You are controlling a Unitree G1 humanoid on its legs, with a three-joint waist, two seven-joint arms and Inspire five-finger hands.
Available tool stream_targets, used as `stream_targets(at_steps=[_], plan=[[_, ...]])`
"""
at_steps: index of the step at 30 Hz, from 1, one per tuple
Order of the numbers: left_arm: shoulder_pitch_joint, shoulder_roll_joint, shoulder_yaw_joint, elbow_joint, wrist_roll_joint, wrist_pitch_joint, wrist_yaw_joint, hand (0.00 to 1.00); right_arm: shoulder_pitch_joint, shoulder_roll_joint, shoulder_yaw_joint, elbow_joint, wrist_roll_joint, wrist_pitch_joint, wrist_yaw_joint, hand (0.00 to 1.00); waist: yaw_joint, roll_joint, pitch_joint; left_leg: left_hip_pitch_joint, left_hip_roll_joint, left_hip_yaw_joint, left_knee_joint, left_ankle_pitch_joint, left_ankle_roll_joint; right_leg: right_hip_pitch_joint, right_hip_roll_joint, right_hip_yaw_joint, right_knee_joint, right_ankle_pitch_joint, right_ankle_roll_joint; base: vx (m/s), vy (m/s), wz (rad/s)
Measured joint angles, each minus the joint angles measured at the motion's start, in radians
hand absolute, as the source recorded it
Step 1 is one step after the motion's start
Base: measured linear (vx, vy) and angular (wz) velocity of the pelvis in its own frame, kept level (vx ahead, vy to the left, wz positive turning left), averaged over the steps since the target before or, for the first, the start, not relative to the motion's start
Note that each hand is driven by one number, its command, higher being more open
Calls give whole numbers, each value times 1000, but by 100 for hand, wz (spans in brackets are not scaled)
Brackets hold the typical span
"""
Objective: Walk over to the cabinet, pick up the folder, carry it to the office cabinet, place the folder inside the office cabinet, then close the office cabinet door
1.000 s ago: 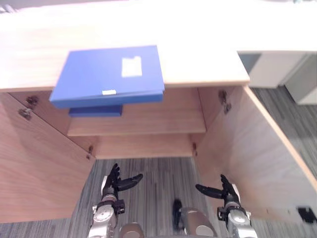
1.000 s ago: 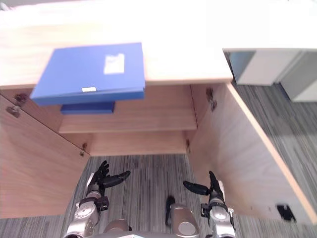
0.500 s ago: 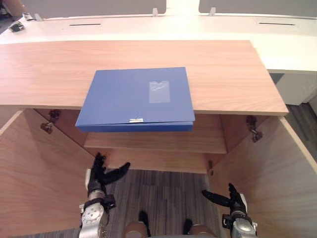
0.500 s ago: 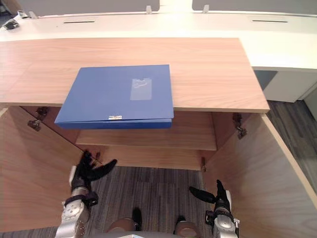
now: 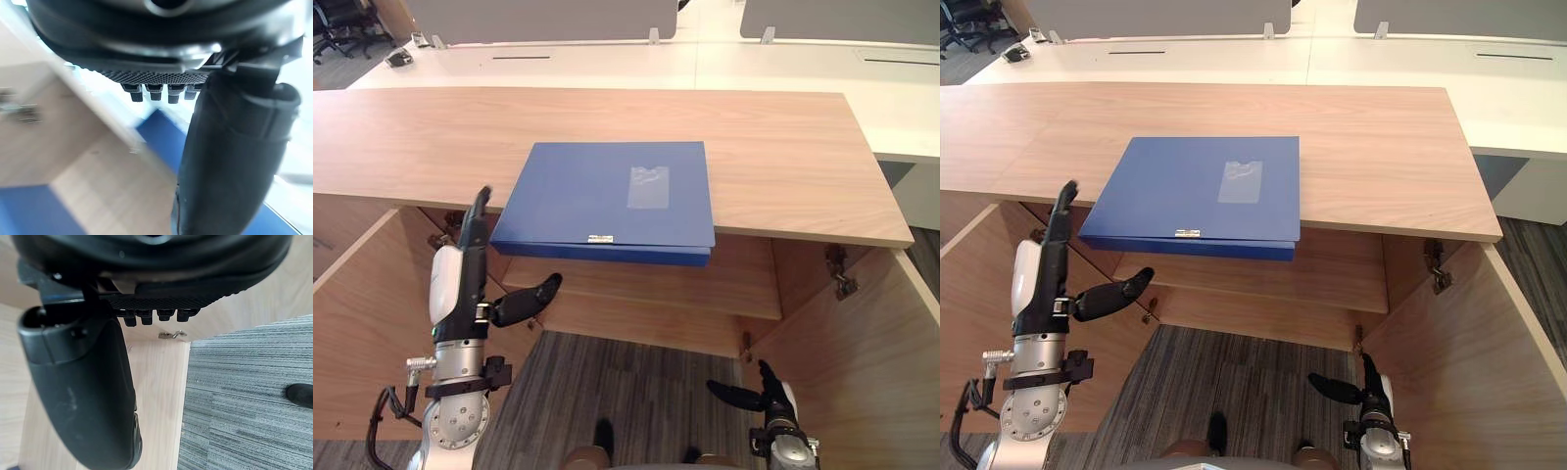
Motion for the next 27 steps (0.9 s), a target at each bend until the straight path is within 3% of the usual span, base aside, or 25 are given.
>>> stream_targets(at_steps=[7,8,23,27], plan=[[-51,71,-87,8,149,14,20,100,16,-5,52,9,-19,-10,6,100,-14,-2,-18,24,7,20,-21,9,-3,1,7,32,4,-3,-5,-18,-5,-7],[-71,86,-101,17,162,16,20,0,17,-4,57,12,-19,-10,10,100,-17,-2,-18,30,10,26,-37,18,-4,-4,10,38,7,-4,-6,-49,-19,-16],[-251,138,-134,71,255,41,41,0,27,-5,55,10,-16,-10,30,100,-44,-21,-59,46,34,92,-56,27,-14,-43,35,109,25,1,-13,-14,-13,-14],[-248,137,-136,20,254,36,30,0,52,-4,54,-90,6,-10,34,100,-44,-21,-60,45,36,101,-56,26,-15,-52,38,119,23,4,-13,-14,2,-7]])
